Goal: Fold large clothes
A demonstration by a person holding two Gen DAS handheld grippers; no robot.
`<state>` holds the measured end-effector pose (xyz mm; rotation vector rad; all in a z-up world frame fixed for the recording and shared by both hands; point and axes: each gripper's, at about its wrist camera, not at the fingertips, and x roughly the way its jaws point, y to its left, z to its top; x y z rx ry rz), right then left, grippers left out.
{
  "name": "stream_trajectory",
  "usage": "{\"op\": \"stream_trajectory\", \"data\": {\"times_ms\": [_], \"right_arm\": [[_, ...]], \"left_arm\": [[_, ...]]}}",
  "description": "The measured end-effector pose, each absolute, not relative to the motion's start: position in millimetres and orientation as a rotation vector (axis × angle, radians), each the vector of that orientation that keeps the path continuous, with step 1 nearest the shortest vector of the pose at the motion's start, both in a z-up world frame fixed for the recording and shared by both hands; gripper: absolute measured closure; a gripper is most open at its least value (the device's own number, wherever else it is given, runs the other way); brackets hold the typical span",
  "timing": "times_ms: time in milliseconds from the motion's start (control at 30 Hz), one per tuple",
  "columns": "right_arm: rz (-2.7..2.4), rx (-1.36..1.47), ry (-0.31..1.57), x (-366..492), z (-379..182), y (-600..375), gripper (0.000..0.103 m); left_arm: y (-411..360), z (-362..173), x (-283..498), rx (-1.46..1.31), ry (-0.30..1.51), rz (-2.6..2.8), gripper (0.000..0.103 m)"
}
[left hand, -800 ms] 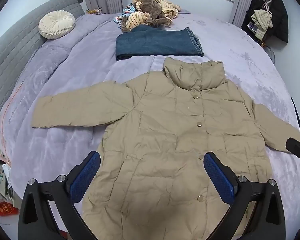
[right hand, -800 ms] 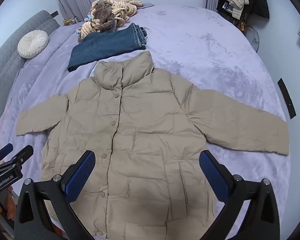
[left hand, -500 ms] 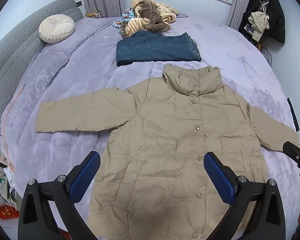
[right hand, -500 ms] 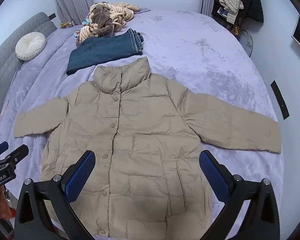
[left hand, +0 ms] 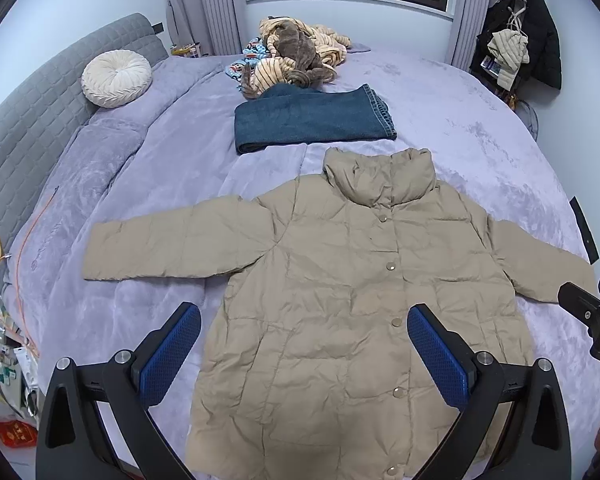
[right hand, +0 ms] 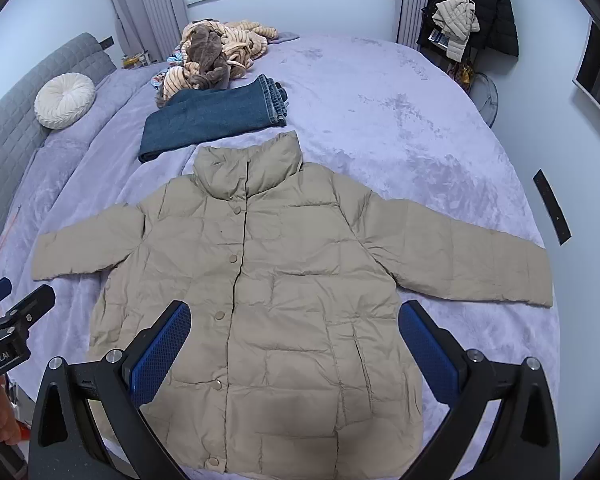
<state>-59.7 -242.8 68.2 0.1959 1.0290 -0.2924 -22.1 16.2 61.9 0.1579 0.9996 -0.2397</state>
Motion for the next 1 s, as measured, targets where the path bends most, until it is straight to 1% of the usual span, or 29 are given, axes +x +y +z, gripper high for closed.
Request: {"op": "stream_trajectory", "data": {"times_ms": [1000], "right_arm": [[-0.295,0.193,1.024,-56.8,74.0,-240.6,0.000]], "left_arm": [[22.2,64.0,-19.6,0.146,1.005,-0.214,0.000]]}}
